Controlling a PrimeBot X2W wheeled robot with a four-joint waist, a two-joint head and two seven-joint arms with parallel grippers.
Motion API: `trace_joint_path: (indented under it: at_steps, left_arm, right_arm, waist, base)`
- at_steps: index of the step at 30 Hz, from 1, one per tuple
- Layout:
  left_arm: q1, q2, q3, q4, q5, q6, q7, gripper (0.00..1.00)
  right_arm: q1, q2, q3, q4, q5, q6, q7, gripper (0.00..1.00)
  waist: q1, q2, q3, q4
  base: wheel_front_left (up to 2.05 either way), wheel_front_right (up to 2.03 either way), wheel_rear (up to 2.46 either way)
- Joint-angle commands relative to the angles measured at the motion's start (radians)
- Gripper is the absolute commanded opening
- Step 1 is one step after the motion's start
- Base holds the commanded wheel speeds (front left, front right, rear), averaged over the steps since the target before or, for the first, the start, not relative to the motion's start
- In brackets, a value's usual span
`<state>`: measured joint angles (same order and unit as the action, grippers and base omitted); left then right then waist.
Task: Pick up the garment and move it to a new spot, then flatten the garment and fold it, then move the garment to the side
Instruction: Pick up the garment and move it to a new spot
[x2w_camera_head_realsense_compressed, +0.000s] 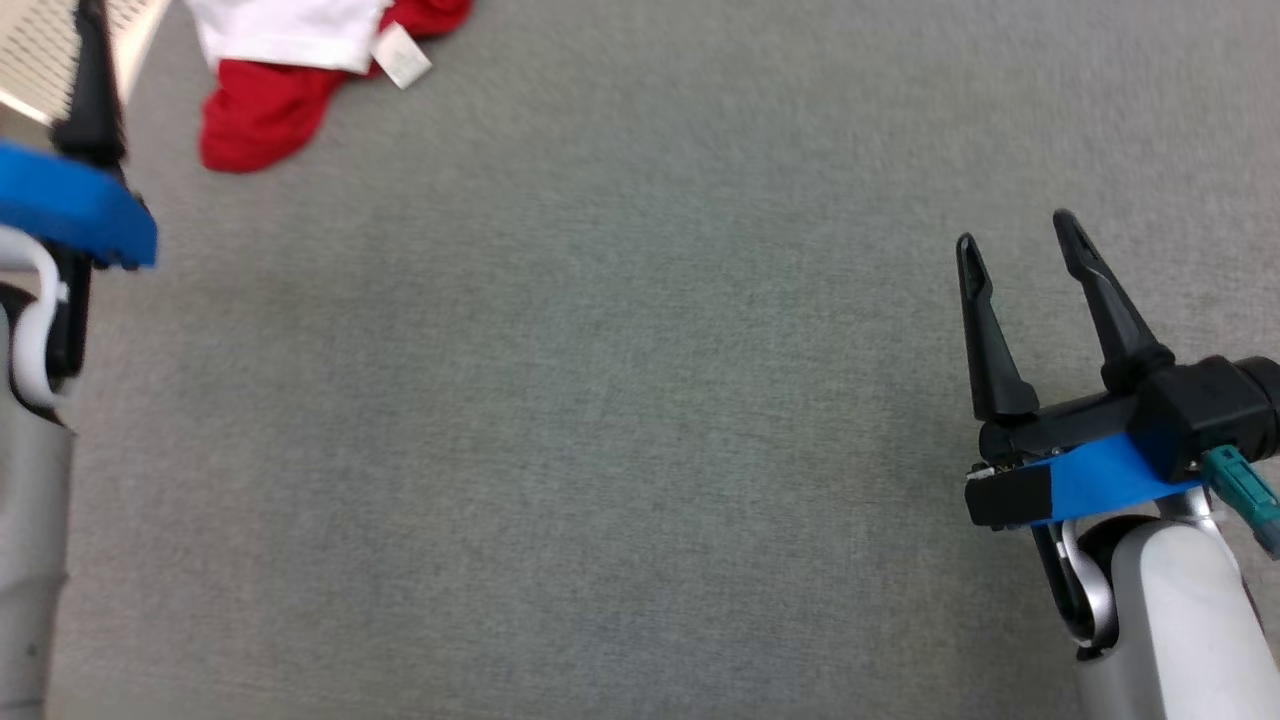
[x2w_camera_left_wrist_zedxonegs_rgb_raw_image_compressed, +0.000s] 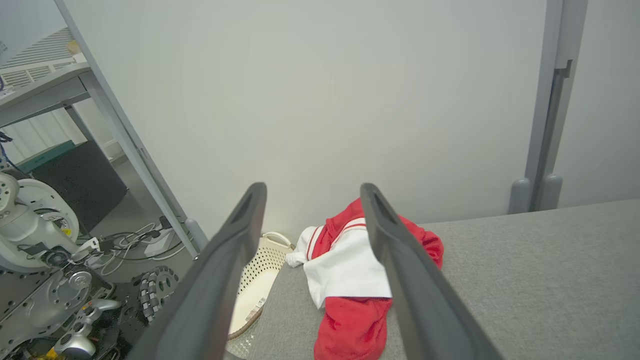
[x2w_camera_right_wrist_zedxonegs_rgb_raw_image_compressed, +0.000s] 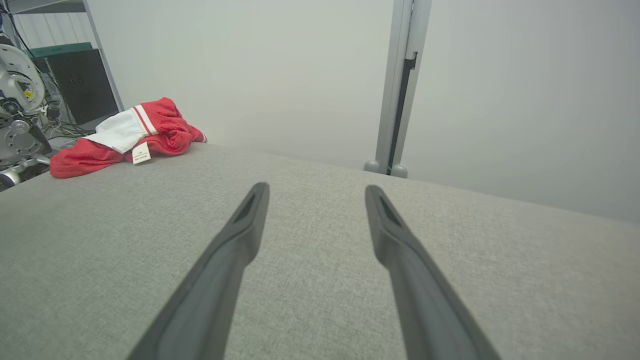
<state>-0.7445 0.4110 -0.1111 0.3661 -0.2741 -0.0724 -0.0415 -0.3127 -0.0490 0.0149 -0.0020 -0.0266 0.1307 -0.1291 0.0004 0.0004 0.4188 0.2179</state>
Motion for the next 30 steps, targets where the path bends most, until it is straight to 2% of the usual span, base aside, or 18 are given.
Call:
trace_joint_path:
  at_steps: [1, 3, 6, 11, 18, 23, 24, 25, 26, 27, 30]
  left_arm:
    - [-0.030, 0.016, -0.005, 0.022, 0.005, -0.005, 0.018, 1.00]
    - [-0.114, 0.040, -0.023, 0.085, 0.015, -0.016, 0.071, 1.00]
    - [-0.213, 0.044, -0.023, 0.182, -0.014, -0.030, 0.147, 1.00]
    - [-0.304, 0.065, -0.052, 0.315, -0.022, -0.042, 0.235, 1.00]
    - [-0.376, 0.080, -0.067, 0.432, -0.029, -0.046, 0.270, 1.00]
    - [-0.400, 0.081, -0.081, 0.491, -0.023, -0.046, 0.260, 1.00]
    - [-0.405, 0.080, -0.082, 0.501, -0.025, -0.046, 0.258, 0.96]
    - [-0.409, 0.077, -0.084, 0.511, -0.025, -0.047, 0.254, 0.49]
    - [-0.412, 0.075, -0.087, 0.521, -0.025, -0.047, 0.250, 0.27]
    - [-0.413, 0.074, -0.089, 0.530, -0.025, -0.048, 0.247, 0.00]
    - [-0.419, 0.074, -0.101, 0.551, -0.018, -0.048, 0.228, 0.00]
  right_arm:
    - [-0.012, -0.003, 0.002, -0.017, -0.010, 0.000, 0.004, 1.00]
    - [-0.028, -0.003, 0.005, -0.068, -0.021, 0.000, 0.013, 1.00]
    - [-0.035, -0.003, 0.011, -0.141, -0.039, 0.000, 0.033, 1.00]
    - [-0.013, -0.002, 0.000, -0.249, -0.054, 0.000, 0.062, 1.00]
    - [0.014, -0.006, -0.041, -0.357, -0.069, 0.000, 0.081, 1.00]
    - [0.011, -0.006, -0.044, -0.380, -0.069, 0.000, 0.075, 1.00]
    - [0.009, -0.006, -0.043, -0.379, -0.068, 0.000, 0.073, 1.00]
    - [0.006, -0.005, -0.041, -0.376, -0.067, 0.000, 0.071, 1.00]
    - [0.004, -0.005, -0.039, -0.372, -0.064, 0.000, 0.067, 1.00]
    - [0.002, -0.005, -0.037, -0.367, -0.062, 0.000, 0.065, 1.00]
    - [-0.005, -0.004, -0.036, -0.357, -0.057, 0.000, 0.059, 1.00]
  waist:
    - [-0.0004, -0.0004, 0.010, -0.015]
    - [-0.0004, -0.0004, 0.043, -0.054]
    - [-0.0004, -0.0004, 0.088, -0.107]
    - [-0.0004, -0.0004, 0.162, -0.169]
    - [-0.0004, -0.0004, 0.246, -0.201]
    - [-0.0004, -0.0004, 0.267, -0.204]
    - [-0.0004, -0.0004, 0.268, -0.205]
    - [-0.0004, -0.0004, 0.268, -0.205]
    - [-0.0004, -0.0004, 0.266, -0.205]
    - [-0.0004, -0.0004, 0.264, -0.206]
    - [-0.0004, -0.0004, 0.257, -0.211]
  base:
    - [0.00, 0.00, 0.00]
    - [0.00, 0.00, 0.00]
    - [0.00, 0.00, 0.00]
    - [0.00, 0.00, 0.00]
    - [0.00, 0.00, 0.00]
    - [0.00, 0.00, 0.00]
    - [0.00, 0.00, 0.00]
    - [0.00, 0.00, 0.00]
    - [0.00, 0.00, 0.00]
    - [0.00, 0.00, 0.00]
    - [0.00, 0.00, 0.00]
